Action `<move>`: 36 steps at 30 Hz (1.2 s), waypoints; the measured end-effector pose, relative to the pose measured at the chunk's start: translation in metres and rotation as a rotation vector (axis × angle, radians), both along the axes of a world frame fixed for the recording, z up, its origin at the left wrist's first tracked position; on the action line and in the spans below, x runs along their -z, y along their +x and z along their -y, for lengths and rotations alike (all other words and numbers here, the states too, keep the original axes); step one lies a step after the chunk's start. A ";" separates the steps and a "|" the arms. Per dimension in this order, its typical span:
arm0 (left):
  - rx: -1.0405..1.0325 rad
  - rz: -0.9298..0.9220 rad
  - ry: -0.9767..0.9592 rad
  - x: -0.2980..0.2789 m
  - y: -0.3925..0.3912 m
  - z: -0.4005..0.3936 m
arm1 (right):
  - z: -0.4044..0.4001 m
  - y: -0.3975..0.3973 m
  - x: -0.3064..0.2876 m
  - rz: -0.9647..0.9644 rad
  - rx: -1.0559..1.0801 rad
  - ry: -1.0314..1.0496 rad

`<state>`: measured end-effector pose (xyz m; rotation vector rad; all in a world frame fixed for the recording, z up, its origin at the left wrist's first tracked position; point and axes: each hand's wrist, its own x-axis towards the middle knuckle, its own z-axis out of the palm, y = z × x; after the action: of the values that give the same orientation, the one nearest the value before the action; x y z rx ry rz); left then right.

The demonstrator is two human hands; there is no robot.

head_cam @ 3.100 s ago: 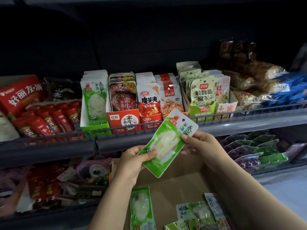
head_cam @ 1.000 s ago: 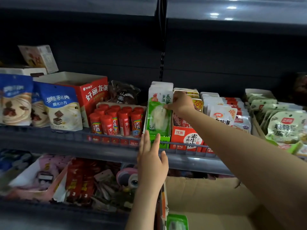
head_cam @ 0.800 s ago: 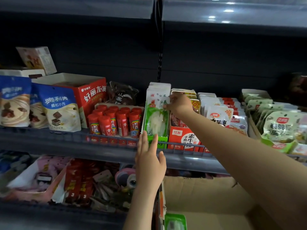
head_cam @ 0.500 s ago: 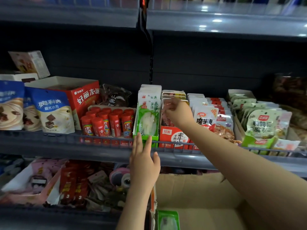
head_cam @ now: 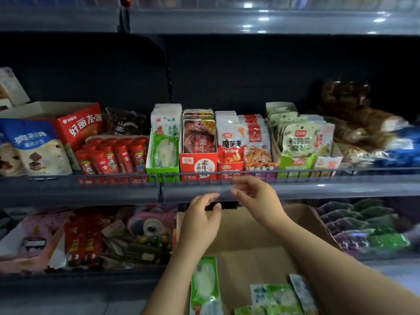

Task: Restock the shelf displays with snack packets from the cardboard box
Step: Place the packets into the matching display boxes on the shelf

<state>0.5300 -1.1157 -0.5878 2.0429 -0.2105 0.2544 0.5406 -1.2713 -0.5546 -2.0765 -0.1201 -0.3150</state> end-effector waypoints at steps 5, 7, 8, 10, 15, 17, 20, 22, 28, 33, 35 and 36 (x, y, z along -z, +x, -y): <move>0.174 -0.236 0.117 0.025 -0.007 0.023 | 0.044 -0.028 0.043 -0.102 0.027 -0.089; 0.224 -0.281 0.159 0.035 -0.011 0.032 | 0.056 -0.038 0.059 -0.151 0.025 -0.114; 0.251 -0.297 0.188 0.040 -0.012 0.035 | 0.061 -0.042 0.065 -0.173 0.022 -0.124; 0.311 -0.337 0.243 0.049 -0.014 0.041 | 0.069 -0.049 0.079 -0.219 -0.005 -0.149; 0.416 -0.449 0.396 0.070 -0.018 0.052 | 0.084 -0.053 0.107 -0.366 -0.065 -0.268; 0.451 -0.495 0.465 0.080 -0.020 0.056 | 0.087 -0.051 0.113 -0.441 -0.116 -0.376; 0.490 -0.562 0.561 0.096 -0.021 0.061 | 0.089 -0.046 0.123 -0.535 -0.234 -0.531; 0.526 -0.617 0.633 0.107 -0.020 0.064 | 0.088 -0.044 0.130 -0.584 -0.297 -0.573; 0.605 -0.712 0.831 0.134 -0.019 0.073 | 0.090 -0.040 0.151 -0.749 -0.399 -0.692; 0.643 -0.800 0.921 0.159 -0.023 0.077 | 0.097 -0.040 0.169 -0.866 -0.469 -0.766; 0.613 -0.813 0.887 0.165 -0.023 0.077 | 0.098 -0.040 0.173 -0.887 -0.499 -0.797; 0.594 -0.816 0.867 0.168 -0.023 0.077 | 0.098 -0.040 0.175 -0.897 -0.512 -0.814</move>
<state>0.5067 -1.1930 -0.7557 2.5932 -0.4428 -1.2086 0.5002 -1.3692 -0.7294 -2.6547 -0.2503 1.1432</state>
